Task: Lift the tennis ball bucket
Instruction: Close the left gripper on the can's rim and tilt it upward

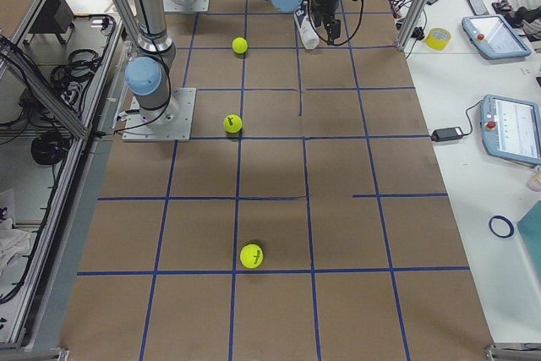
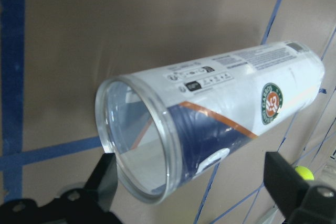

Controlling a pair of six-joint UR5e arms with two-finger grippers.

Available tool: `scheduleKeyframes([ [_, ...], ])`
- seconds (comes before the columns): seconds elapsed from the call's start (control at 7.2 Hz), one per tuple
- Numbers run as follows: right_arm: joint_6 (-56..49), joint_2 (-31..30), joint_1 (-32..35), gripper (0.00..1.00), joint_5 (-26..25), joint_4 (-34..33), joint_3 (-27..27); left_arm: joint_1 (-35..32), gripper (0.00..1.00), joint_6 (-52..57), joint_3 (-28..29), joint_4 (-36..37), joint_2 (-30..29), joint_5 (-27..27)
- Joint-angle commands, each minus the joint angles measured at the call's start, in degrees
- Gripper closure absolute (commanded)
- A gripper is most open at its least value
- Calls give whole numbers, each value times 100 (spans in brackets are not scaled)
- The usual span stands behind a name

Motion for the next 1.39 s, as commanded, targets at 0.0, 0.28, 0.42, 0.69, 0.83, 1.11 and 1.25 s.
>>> scheduleKeyframes([
  [0.0,225,-373,11,0,-108,482,84,-7,100,-51,22,-7,75,-158],
  [0.28,243,-875,29,0,-108,827,154,-121,100,-270,5,-94,372,-272],
  [0.42,243,-1016,38,0,-99,898,172,-226,100,-680,57,-147,644,-203],
  [0.69,252,-1079,47,0,-56,1039,311,-489,100,-1403,232,-147,1128,-63],
  [0.83,234,-1088,47,0,-21,943,556,-708,100,-1527,346,-43,1209,434],
  [1.11,234,-1114,47,0,-64,933,655,-1384,100,-1853,1309,-94,1105,2184],
  [1.25,234,-1114,47,0,-82,933,655,-1613,100,-1844,1523,-69,1034,2841],
])
